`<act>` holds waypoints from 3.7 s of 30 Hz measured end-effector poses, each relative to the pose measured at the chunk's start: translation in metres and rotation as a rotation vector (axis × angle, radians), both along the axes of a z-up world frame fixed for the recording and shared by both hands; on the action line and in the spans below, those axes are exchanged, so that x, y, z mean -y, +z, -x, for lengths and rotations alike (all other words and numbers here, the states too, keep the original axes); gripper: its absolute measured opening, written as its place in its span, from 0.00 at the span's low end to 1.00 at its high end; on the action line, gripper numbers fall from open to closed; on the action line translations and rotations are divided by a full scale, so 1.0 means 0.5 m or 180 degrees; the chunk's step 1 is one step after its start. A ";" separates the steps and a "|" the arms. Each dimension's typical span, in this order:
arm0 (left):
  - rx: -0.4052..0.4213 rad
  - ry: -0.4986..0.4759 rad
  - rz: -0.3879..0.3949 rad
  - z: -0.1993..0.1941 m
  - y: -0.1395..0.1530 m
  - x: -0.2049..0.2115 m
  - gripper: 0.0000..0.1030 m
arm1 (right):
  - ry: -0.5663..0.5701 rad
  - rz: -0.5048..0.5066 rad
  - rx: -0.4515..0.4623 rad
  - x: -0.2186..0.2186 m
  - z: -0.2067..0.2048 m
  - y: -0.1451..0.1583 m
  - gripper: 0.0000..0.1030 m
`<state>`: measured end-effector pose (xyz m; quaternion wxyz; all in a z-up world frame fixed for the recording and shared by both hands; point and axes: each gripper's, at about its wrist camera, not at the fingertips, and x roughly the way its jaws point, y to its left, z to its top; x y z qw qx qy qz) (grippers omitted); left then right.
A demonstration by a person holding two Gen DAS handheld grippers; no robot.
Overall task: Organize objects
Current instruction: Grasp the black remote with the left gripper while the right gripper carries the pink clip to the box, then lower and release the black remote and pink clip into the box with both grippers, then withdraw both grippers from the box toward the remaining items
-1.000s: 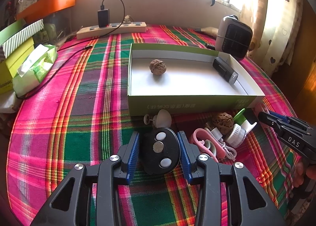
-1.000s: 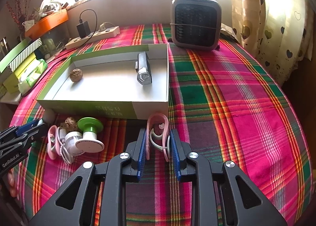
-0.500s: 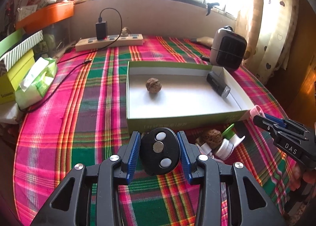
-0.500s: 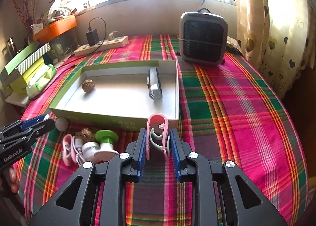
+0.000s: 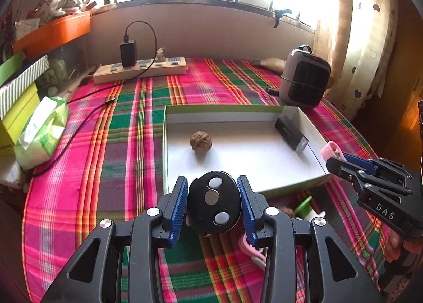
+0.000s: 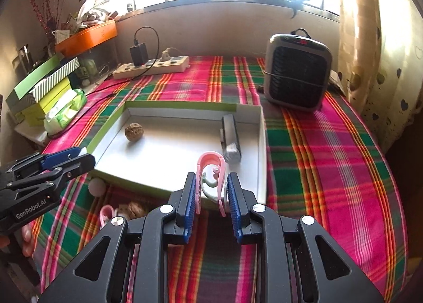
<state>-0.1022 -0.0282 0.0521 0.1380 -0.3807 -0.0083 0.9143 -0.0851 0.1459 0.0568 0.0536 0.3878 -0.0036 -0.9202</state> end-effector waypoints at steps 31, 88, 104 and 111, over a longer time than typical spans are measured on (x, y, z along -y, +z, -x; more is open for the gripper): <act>0.0154 0.0019 0.0160 0.120 -0.044 -0.021 0.35 | 0.0292 -0.0099 0.0338 0.056 0.204 -0.044 0.24; 0.0181 -0.0037 0.0267 0.138 -0.064 -0.045 0.35 | 0.0235 -0.0106 0.0419 0.058 0.241 -0.078 0.39; 0.0087 -0.0042 0.0151 0.094 -0.032 -0.027 0.36 | 0.0147 0.0021 0.0239 0.048 0.185 -0.042 0.43; -0.0019 0.0028 0.0054 0.048 -0.008 0.005 0.36 | 0.0099 0.0038 0.0089 0.047 0.119 -0.015 0.43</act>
